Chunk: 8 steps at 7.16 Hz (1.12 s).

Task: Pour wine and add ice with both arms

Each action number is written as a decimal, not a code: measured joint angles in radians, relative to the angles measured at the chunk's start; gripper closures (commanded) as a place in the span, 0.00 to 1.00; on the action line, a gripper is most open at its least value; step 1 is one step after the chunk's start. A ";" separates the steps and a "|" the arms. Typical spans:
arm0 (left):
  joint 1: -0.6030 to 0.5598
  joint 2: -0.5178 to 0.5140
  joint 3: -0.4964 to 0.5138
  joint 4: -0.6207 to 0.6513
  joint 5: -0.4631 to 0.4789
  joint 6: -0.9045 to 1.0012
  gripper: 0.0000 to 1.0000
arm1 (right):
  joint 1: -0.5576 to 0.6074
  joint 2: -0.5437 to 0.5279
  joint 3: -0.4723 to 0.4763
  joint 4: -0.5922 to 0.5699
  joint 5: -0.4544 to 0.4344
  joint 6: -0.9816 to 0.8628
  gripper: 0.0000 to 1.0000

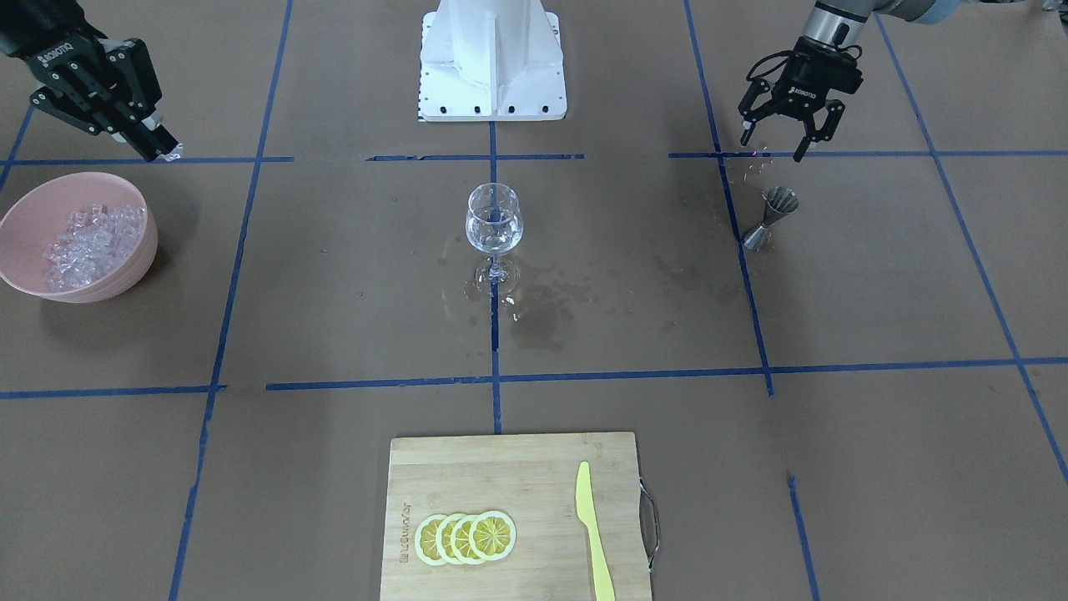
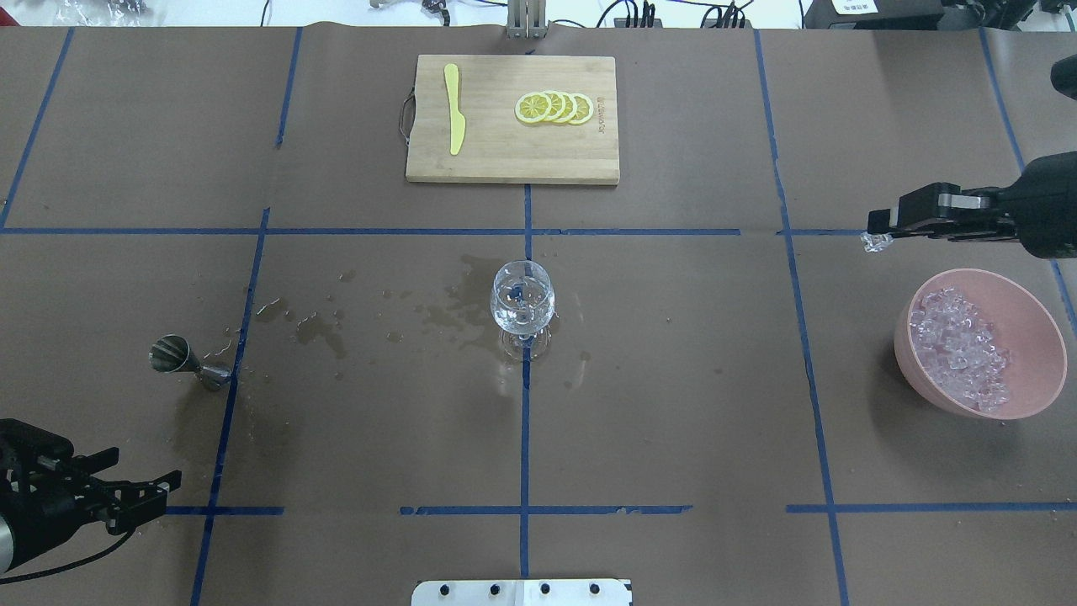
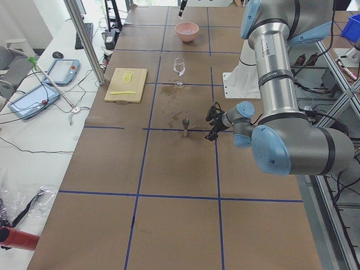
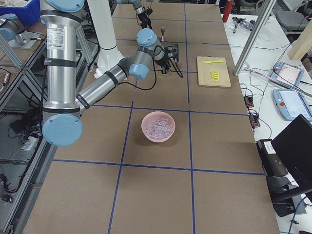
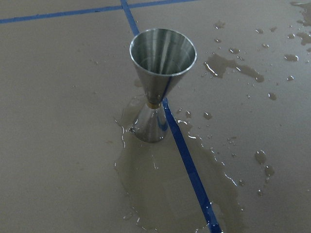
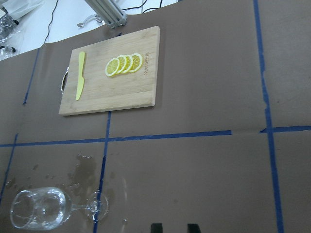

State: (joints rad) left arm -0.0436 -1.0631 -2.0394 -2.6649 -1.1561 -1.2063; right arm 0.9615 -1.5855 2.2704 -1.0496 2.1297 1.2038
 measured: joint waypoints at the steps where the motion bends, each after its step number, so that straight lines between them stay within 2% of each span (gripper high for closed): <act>1: -0.002 0.003 -0.027 0.048 -0.045 -0.007 0.00 | -0.023 0.044 -0.008 -0.003 0.001 0.038 1.00; 3: -0.009 0.012 -0.086 0.147 -0.132 -0.033 0.00 | -0.097 0.166 -0.031 -0.051 -0.037 0.112 1.00; 5: -0.025 0.019 -0.109 0.201 -0.220 -0.043 0.00 | -0.183 0.319 -0.039 -0.202 -0.111 0.134 1.00; 8: -0.085 0.038 -0.187 0.313 -0.369 -0.036 0.00 | -0.297 0.407 -0.059 -0.264 -0.227 0.162 1.00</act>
State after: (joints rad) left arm -0.1287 -1.0249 -2.2262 -2.3515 -1.5248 -1.2421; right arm 0.6647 -1.1789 2.2112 -1.3132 1.9030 1.3657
